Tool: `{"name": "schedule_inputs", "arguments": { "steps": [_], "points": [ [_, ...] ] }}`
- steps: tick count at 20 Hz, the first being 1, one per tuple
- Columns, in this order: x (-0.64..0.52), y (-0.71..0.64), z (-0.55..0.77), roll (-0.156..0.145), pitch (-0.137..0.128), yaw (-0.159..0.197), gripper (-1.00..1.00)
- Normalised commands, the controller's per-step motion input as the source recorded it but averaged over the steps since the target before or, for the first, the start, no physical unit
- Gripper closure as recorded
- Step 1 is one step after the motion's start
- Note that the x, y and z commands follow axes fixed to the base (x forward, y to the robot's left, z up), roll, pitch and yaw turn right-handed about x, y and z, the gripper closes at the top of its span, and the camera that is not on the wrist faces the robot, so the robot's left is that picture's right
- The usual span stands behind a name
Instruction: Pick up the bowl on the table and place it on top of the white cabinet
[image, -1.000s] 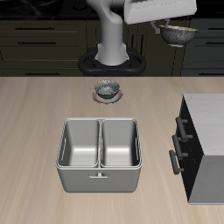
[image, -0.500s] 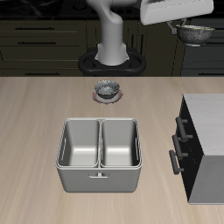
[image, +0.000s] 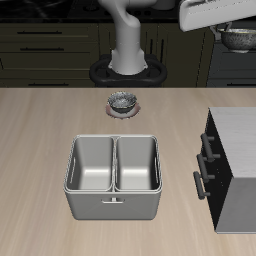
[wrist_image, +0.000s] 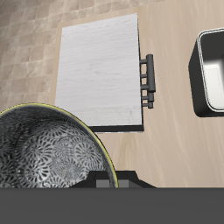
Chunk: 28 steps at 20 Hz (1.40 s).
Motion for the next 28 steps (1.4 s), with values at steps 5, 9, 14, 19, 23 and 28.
{"name": "schedule_inputs", "arguments": {
  "steps": [5,9,14,19,23,28],
  "points": [
    [0.13,0.26,0.03,-0.026,-0.018,0.03,1.0],
    [0.21,-0.02,0.05,-0.06,-0.015,0.022,1.0],
    [0.22,-0.03,0.13,-0.059,-0.019,0.004,1.0],
    [0.07,0.06,0.02,-0.011,-0.013,0.01,1.0],
    [0.2,0.15,0.01,-0.018,0.01,0.001,1.0],
    [0.13,0.04,0.03,-0.015,-0.007,0.003,1.0]
  ]
}}
